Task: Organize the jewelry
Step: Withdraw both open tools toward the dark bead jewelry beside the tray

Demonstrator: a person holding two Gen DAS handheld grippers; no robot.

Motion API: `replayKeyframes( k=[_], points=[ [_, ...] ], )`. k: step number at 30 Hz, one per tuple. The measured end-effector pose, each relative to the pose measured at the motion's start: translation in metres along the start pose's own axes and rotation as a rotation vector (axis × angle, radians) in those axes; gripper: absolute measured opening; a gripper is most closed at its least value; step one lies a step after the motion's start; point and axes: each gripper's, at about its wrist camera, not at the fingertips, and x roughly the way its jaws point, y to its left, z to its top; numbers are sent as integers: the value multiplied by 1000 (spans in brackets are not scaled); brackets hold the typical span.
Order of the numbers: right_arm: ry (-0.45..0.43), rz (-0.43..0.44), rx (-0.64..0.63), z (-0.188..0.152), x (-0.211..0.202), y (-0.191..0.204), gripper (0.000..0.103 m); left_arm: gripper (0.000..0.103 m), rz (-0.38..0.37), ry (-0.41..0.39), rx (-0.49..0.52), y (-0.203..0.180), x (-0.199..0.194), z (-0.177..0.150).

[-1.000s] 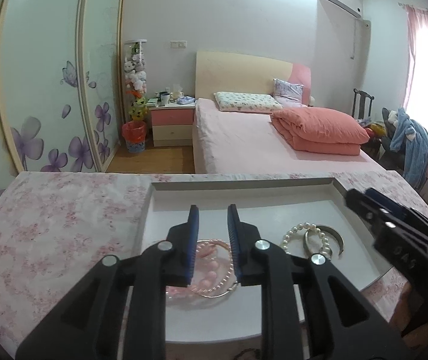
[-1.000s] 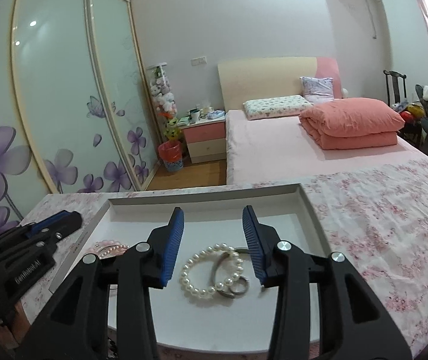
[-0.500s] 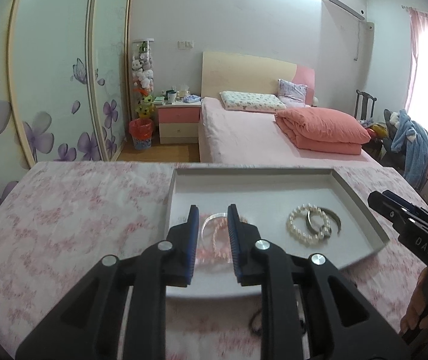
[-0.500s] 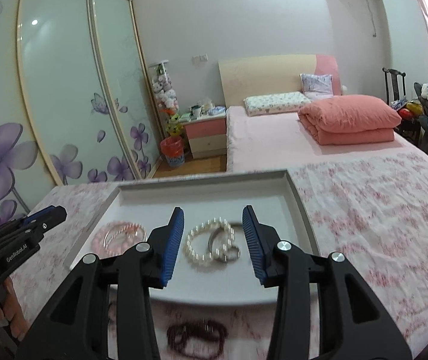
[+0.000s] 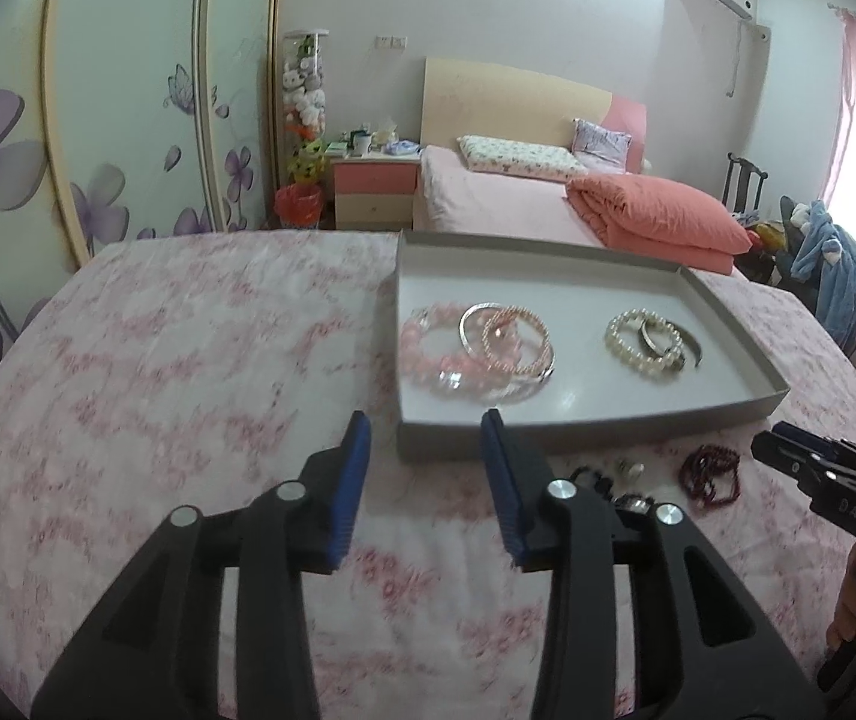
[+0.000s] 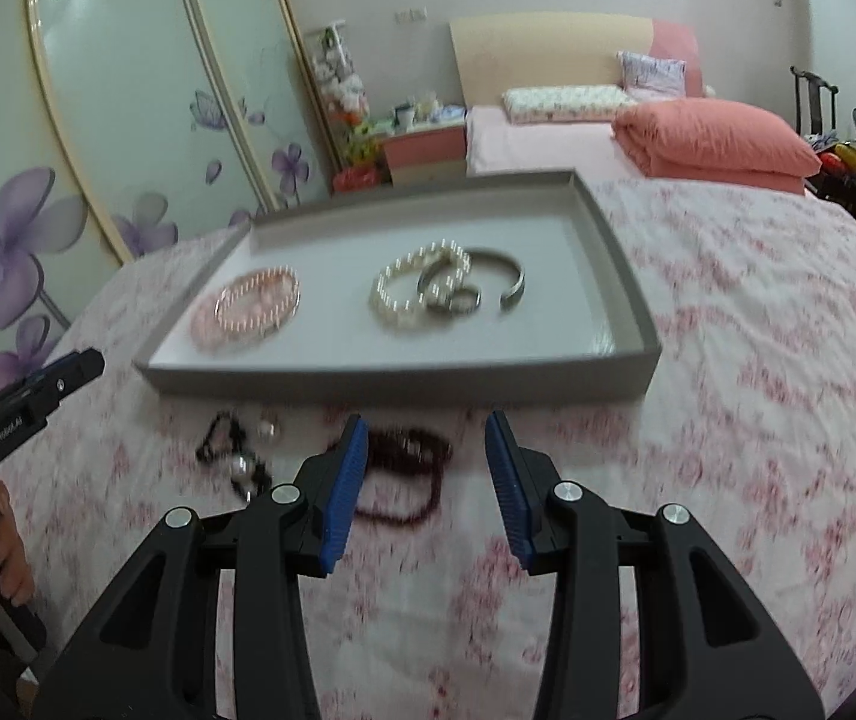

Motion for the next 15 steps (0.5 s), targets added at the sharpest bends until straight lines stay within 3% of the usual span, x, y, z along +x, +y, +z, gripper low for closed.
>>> replayKeyframes(
  k=[3, 7, 15],
  points=[
    [23, -8, -27, -9, 1, 5, 59, 44, 0, 13, -5, 2, 1, -4],
    [49, -21, -64, -12, 6, 15, 66, 47, -3, 16, 1, 1, -1, -6],
    [102, -64, -92, -7, 27, 25, 68, 49, -11, 21, 11, -1, -3, -10]
  ],
)
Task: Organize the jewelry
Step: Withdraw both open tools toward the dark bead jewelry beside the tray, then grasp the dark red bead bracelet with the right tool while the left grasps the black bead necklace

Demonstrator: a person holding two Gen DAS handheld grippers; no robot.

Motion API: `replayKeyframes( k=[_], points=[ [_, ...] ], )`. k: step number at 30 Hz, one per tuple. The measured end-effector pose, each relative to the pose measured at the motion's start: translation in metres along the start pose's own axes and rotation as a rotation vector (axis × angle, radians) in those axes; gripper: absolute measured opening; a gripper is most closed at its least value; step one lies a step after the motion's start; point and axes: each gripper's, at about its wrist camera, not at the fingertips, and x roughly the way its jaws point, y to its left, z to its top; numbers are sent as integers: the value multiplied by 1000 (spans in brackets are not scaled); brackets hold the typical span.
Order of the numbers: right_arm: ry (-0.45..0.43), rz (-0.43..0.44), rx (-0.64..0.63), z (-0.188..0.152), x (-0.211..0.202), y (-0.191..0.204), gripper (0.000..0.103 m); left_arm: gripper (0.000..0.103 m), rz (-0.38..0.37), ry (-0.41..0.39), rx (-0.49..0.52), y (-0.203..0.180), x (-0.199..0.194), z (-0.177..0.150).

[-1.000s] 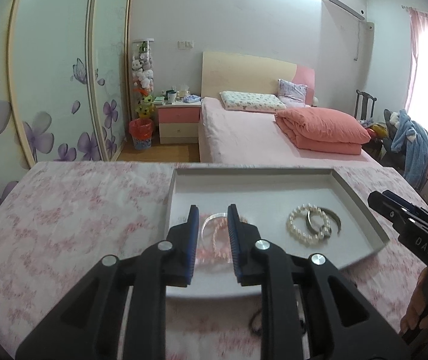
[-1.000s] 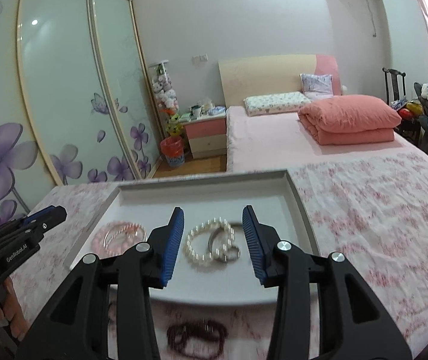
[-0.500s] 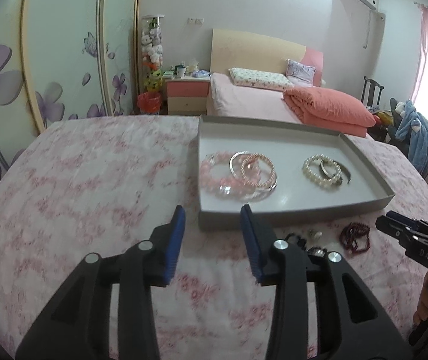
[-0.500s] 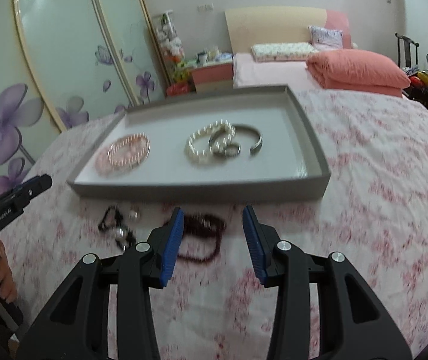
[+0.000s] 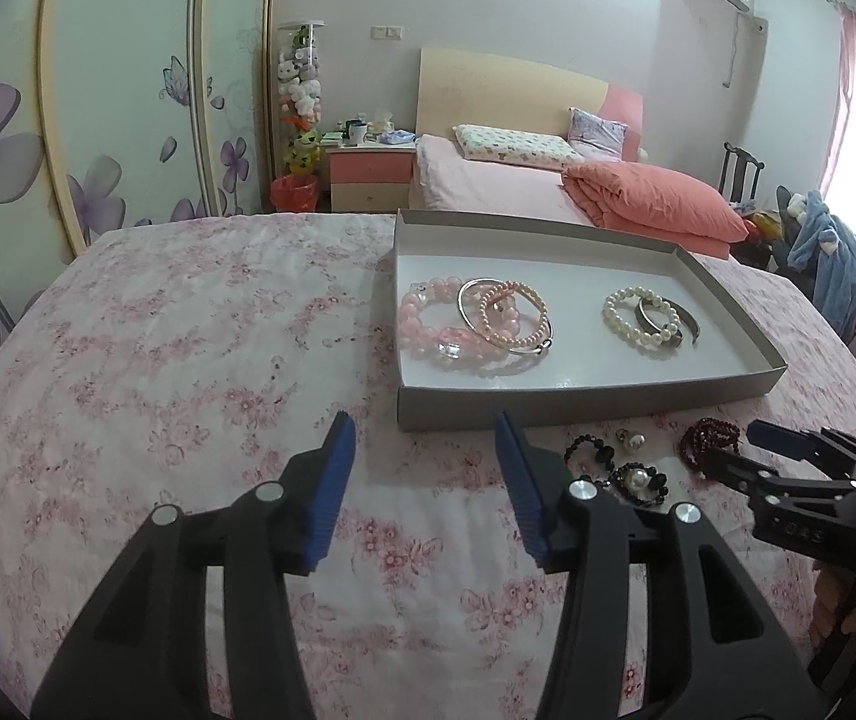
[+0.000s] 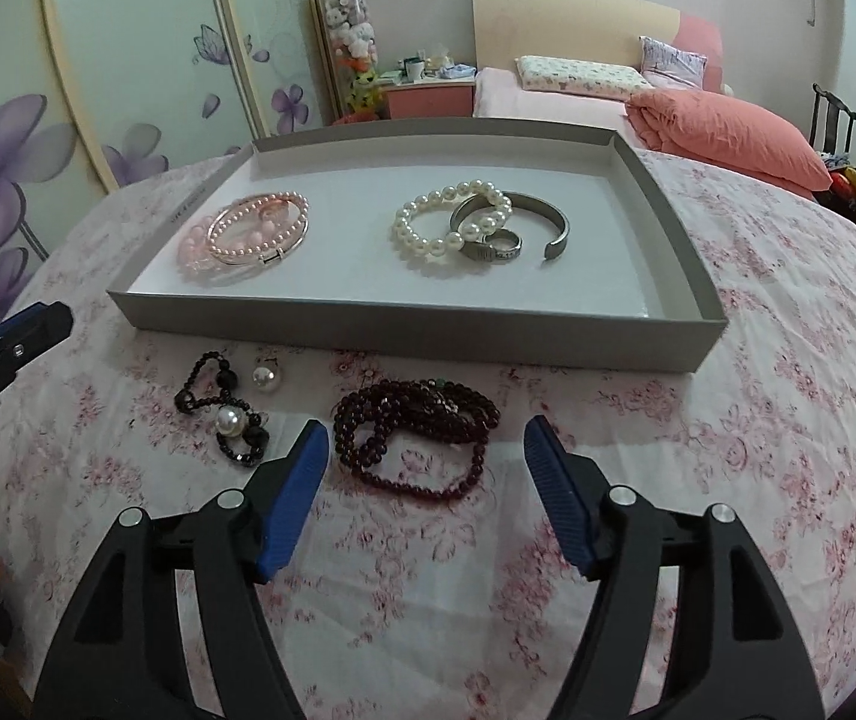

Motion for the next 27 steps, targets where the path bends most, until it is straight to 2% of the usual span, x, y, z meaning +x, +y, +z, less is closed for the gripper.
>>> replayKeyframes(
  k=[9, 11, 13, 16, 24, 27],
  points=[
    [24, -42, -38, 5, 12, 9, 67, 49, -4, 9, 3, -3, 2, -1],
    [21, -50, -47, 6, 11, 10, 54, 49, -6, 12, 5, -4, 3, -1],
    [15, -50, -51, 6, 10, 10, 31, 49, -7, 14, 6, -6, 3, -1],
    [11, -45, -38, 4, 7, 4, 18, 49, -14, 16, 10, -10, 3, -2],
    [5, -112, 12, -7, -6, -25, 15, 48, -85, 32, 64, -34, 7, -3],
    [4, -107, 41, -9, -8, -33, 14, 42, -118, 55, 99, -49, 14, -3]
  ],
)
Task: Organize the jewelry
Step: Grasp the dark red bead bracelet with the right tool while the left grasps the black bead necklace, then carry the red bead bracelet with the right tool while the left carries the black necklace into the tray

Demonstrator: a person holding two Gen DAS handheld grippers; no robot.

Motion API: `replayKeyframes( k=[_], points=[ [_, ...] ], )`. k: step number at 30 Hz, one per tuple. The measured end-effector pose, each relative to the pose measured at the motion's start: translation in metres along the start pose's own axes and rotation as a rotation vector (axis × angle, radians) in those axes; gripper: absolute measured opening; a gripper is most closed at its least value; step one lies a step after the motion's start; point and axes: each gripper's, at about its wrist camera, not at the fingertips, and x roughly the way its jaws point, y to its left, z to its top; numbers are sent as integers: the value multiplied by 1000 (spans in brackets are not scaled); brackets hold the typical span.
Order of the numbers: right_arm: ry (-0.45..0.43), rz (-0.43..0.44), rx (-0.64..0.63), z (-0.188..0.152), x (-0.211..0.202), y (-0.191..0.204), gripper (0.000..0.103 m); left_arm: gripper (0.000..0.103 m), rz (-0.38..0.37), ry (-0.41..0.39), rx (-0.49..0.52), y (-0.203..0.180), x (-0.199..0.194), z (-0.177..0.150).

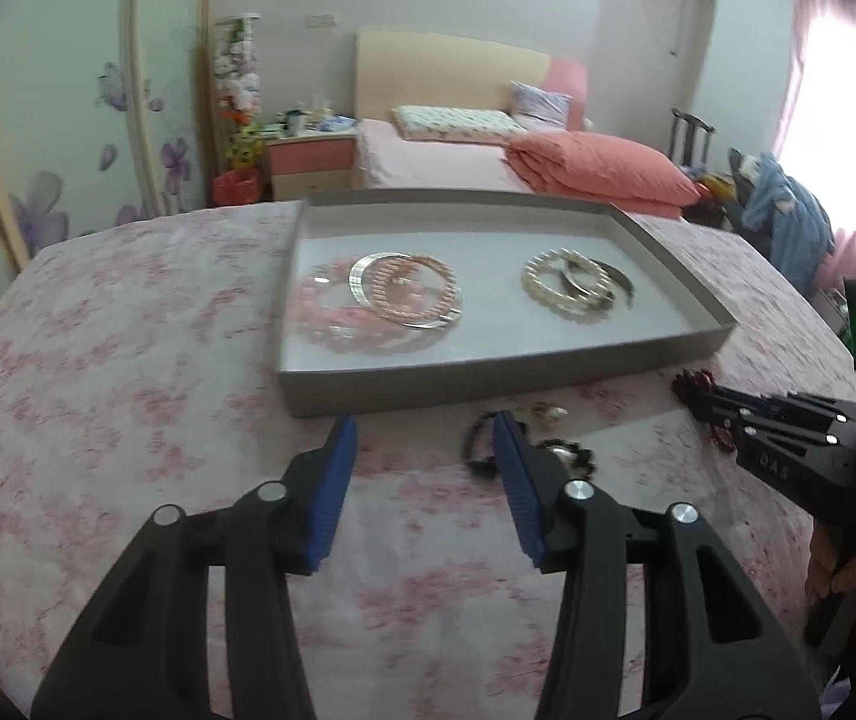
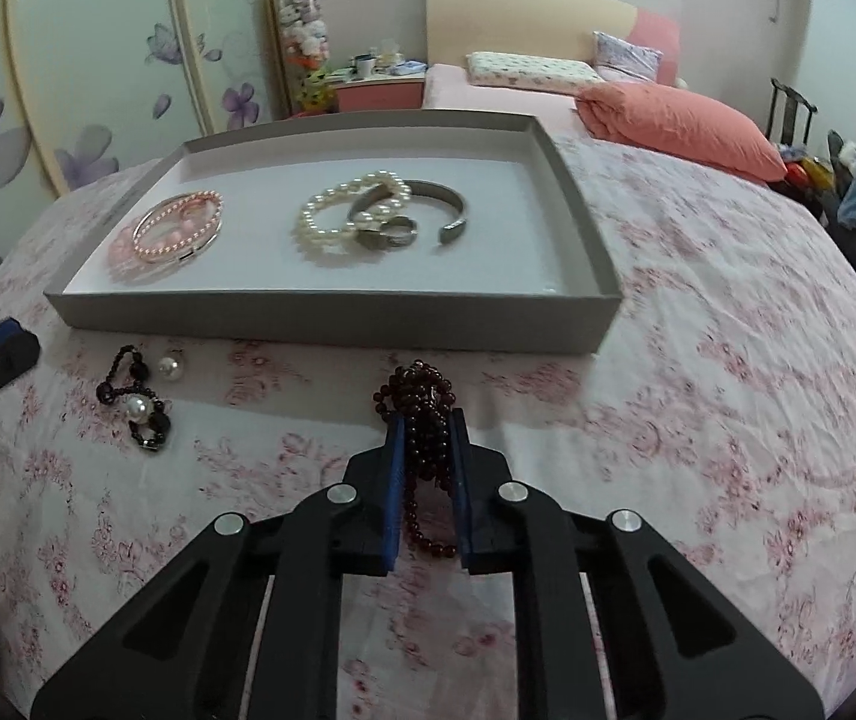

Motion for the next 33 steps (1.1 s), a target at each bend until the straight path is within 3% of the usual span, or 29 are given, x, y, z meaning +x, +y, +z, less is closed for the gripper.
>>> replayKeyframes(
  k=[8, 12, 24, 33],
  points=[
    [1, -1, -18, 1, 0, 3, 14, 29, -38, 90, 82, -25, 40, 4],
    [1, 7, -12, 1, 0, 2, 14, 22, -20, 138, 117, -27, 47, -7],
    [1, 16, -8, 1, 0, 0, 15, 21, 28, 140, 141, -15, 30, -16],
    [1, 20, -4, 1, 0, 0, 14, 13, 46, 133, 166, -22, 32, -17]
  ],
)
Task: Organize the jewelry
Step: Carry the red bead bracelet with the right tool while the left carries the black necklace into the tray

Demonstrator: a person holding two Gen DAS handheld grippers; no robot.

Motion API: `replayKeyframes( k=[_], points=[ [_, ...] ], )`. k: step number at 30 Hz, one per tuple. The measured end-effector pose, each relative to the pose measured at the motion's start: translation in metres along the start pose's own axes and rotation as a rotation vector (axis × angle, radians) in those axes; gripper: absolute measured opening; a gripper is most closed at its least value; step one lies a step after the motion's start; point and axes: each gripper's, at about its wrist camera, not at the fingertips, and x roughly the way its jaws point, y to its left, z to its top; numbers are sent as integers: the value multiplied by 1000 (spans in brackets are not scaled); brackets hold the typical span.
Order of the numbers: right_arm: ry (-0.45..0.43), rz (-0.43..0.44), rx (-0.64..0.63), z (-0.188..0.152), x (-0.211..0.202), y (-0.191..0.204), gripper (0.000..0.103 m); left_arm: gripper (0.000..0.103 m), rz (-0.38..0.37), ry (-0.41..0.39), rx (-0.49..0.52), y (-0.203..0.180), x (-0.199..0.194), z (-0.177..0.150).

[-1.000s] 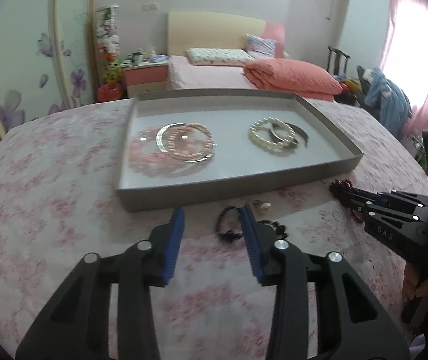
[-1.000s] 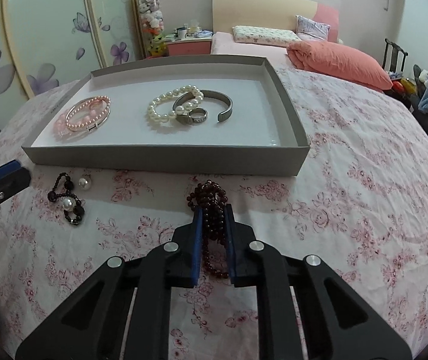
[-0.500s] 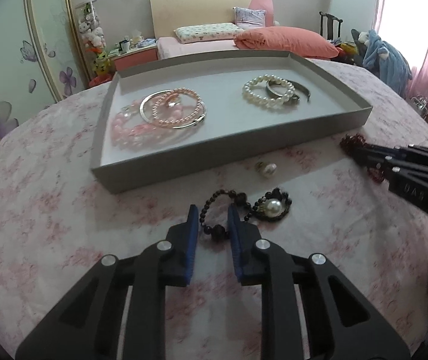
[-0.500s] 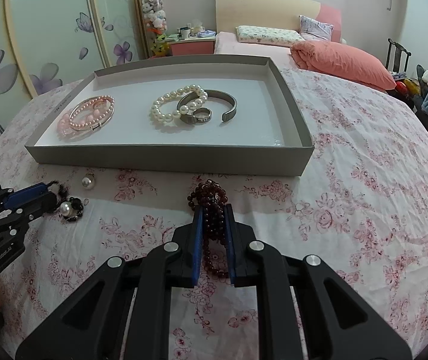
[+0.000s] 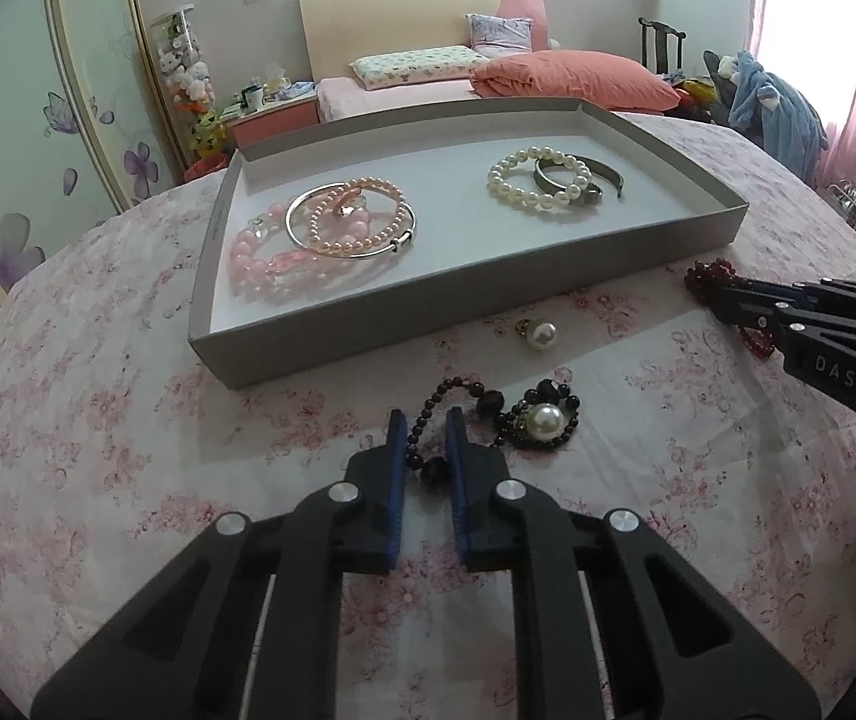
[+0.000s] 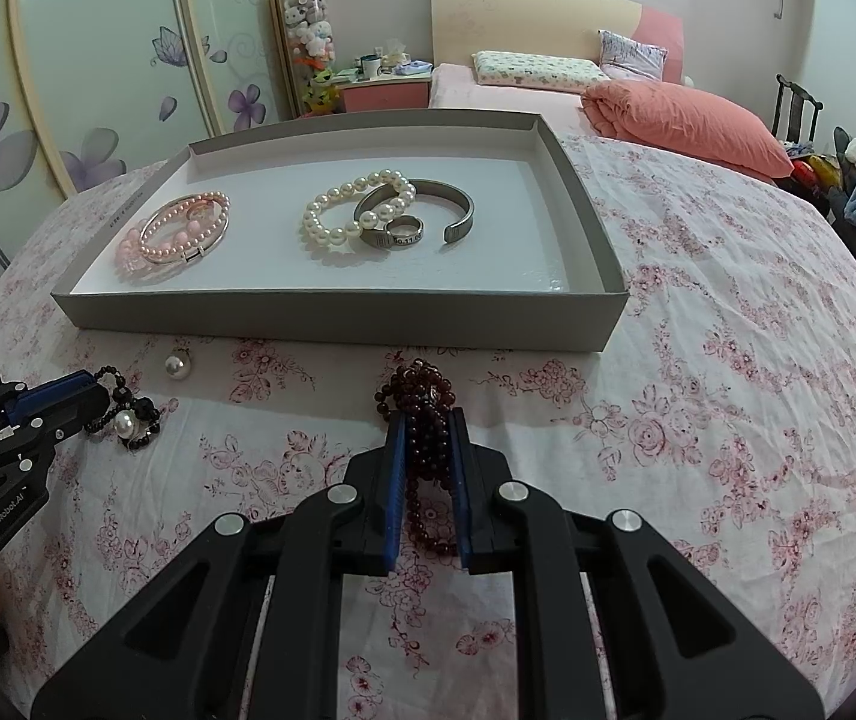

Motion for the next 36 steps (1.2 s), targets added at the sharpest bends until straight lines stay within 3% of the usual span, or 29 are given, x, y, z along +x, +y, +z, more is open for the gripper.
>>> replayKeyframes(
  k=[4, 6, 24, 36],
  points=[
    [-4, 12, 19, 0, -1, -3, 14, 11, 2, -8, -21, 5, -2, -1],
    [-14, 22, 37, -1, -3, -5, 13, 5, -8, -22, -37, 9, -7, -2],
    [-153, 77, 61, 3, -35, -5, 10, 5, -72, -185, -98, 19, -55, 9],
    [-217, 113, 42, 5, -51, 2, 10, 5, -141, -242, -120, 18, -69, 15]
  ],
)
